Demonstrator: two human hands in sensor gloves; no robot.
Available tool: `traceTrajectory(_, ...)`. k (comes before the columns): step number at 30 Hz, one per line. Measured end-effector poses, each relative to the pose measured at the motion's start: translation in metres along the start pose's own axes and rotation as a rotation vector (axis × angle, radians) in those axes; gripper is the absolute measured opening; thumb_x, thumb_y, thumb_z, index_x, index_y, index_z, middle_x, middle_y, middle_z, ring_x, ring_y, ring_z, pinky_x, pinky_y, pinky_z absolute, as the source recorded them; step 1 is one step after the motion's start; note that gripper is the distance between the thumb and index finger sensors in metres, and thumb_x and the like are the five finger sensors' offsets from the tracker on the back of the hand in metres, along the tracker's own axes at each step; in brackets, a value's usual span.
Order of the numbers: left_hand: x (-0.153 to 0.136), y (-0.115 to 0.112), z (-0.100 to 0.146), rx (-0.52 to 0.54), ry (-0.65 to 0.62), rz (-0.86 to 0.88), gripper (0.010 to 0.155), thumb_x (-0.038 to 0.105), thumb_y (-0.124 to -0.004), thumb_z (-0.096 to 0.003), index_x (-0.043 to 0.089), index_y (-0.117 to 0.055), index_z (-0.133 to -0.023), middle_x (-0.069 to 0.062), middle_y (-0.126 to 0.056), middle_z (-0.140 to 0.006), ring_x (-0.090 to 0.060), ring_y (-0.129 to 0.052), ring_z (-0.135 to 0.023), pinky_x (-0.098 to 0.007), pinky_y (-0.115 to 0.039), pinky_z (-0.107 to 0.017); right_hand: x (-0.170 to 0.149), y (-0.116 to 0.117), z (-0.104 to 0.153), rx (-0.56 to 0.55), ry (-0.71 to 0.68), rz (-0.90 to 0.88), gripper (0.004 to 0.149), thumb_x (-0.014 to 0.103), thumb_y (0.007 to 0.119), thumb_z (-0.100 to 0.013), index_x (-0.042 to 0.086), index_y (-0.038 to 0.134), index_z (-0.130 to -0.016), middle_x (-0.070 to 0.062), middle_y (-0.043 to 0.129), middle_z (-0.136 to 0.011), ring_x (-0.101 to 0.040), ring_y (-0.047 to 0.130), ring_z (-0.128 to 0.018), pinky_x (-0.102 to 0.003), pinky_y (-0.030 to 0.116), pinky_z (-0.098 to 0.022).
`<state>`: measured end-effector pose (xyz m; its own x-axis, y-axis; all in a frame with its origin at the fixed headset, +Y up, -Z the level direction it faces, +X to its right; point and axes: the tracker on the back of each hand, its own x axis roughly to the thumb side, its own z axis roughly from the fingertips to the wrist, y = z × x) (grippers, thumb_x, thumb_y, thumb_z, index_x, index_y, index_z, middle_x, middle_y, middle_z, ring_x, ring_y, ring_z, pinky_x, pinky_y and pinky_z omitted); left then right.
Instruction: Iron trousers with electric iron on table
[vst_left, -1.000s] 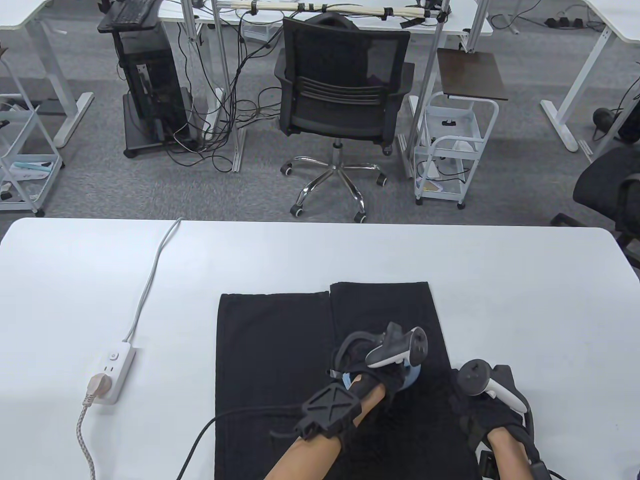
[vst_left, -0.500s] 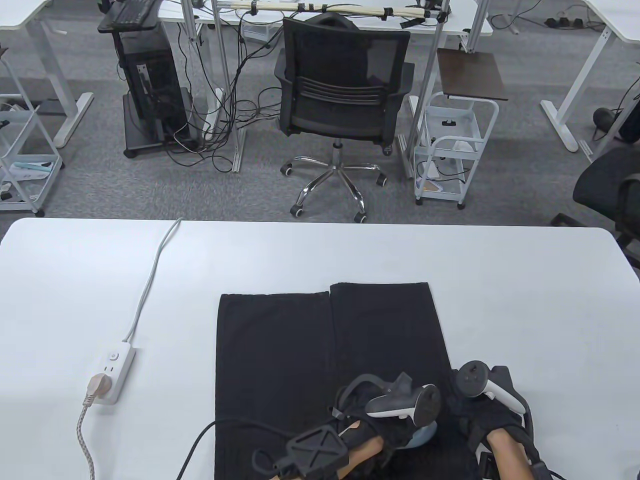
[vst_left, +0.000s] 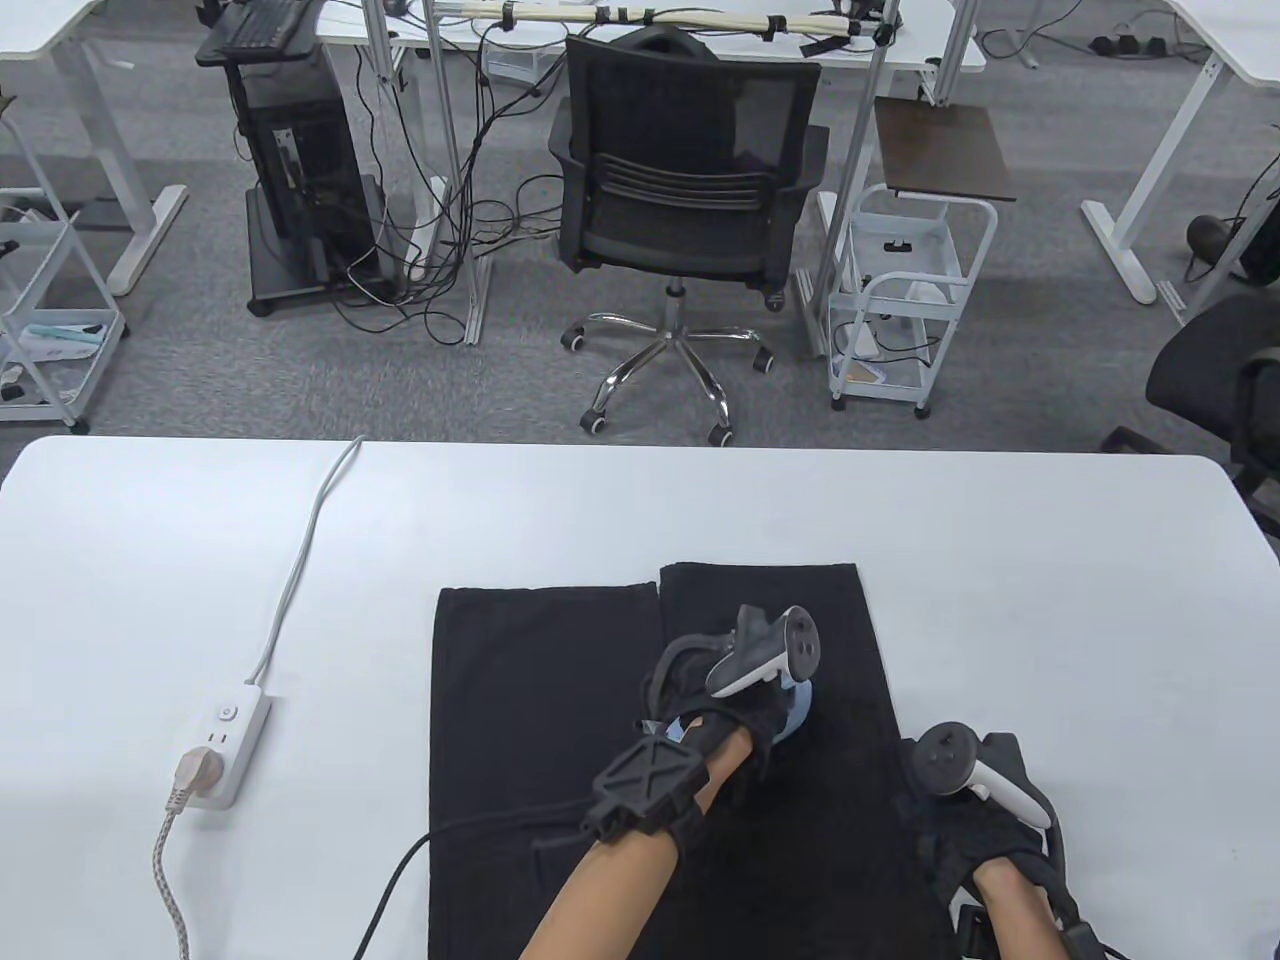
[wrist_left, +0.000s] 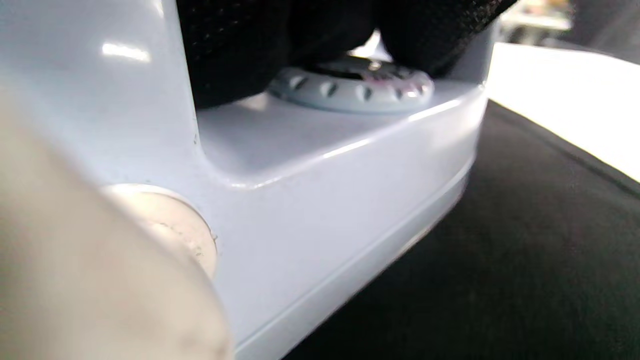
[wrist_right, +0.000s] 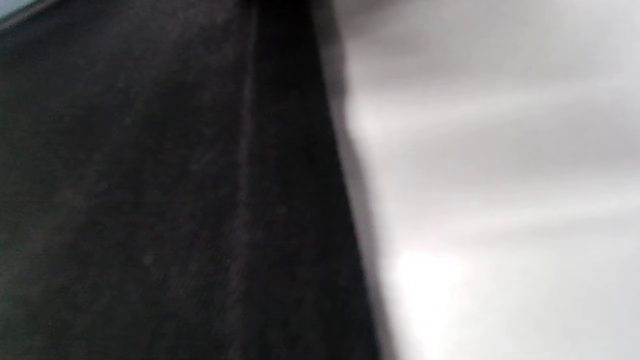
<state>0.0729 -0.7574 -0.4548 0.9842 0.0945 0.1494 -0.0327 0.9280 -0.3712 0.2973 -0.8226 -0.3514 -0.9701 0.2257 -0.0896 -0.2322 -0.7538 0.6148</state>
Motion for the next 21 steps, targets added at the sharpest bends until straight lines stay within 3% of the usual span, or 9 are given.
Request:
traceTrajectory(10,0.012,-0.008,0.012,0.049,-0.015,-0.069,0.043,0.043,-0.078,-0.0588,0.011,-0.071,-0.085,0.001,-0.091,-0.049,-0.015,-0.097,-0.037,-0.046,-0.085,-0.049,-0.001,0.0,0.0,0.005,-0.006,-0.011,0.067,0.036,0.045,-0.063,0.021,-0.001,-0.109,-0.021,-0.015,-0.109,-0.055,-0.01,-0.096,-0.081,0.015,-0.061)
traceTrajectory(21,0.048,-0.044,0.091,-0.002,-0.268,-0.151,0.044,0.043,-0.079,-0.0584,0.009,-0.07,-0.085,0.0,-0.091,-0.049,-0.016,-0.097,-0.037,-0.047,-0.084,-0.049,-0.002,-0.001,0.0,0.002,-0.011,-0.026,0.065,0.035,0.045,-0.063,0.022,0.002,-0.109,-0.019,-0.016,-0.109,-0.054,-0.011,-0.095,-0.08,0.014,-0.061)
